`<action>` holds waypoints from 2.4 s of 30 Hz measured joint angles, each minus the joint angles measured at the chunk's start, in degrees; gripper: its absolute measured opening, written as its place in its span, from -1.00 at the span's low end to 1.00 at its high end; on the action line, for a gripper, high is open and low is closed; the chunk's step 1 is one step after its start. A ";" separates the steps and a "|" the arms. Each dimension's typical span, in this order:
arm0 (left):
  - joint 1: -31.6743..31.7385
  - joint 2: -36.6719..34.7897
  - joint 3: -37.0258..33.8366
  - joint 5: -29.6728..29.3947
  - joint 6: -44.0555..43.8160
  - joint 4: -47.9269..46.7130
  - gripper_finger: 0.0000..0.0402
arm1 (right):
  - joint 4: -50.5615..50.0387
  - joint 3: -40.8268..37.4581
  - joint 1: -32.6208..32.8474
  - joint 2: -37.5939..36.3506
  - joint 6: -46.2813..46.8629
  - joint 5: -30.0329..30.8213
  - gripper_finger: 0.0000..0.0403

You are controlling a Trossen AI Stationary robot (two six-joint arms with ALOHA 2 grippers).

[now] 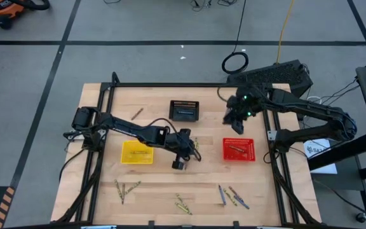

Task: Sort crayons
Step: Put the brown crayon into the red bin

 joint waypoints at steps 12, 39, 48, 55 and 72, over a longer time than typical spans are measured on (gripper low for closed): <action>0.54 -2.69 0.09 0.00 0.07 -1.78 -1.00 | 0.59 0.00 8.13 0.95 3.61 -0.07 -0.50; 0.54 -12.69 0.00 -5.23 -6.01 -39.38 -0.99 | 29.15 0.00 17.01 26.49 -4.89 12.37 -0.50; 0.53 -12.67 0.00 -5.22 -6.01 -39.75 -0.99 | 34.71 0.00 17.01 34.17 -2.42 12.30 -0.50; 0.47 -12.67 0.02 -5.20 -5.99 -40.03 -0.99 | 37.91 0.00 17.05 38.36 -1.15 12.22 -0.50; 0.47 -12.67 0.02 -5.13 -5.97 -40.03 -0.99 | 37.98 0.00 17.08 40.81 -0.18 12.37 -0.50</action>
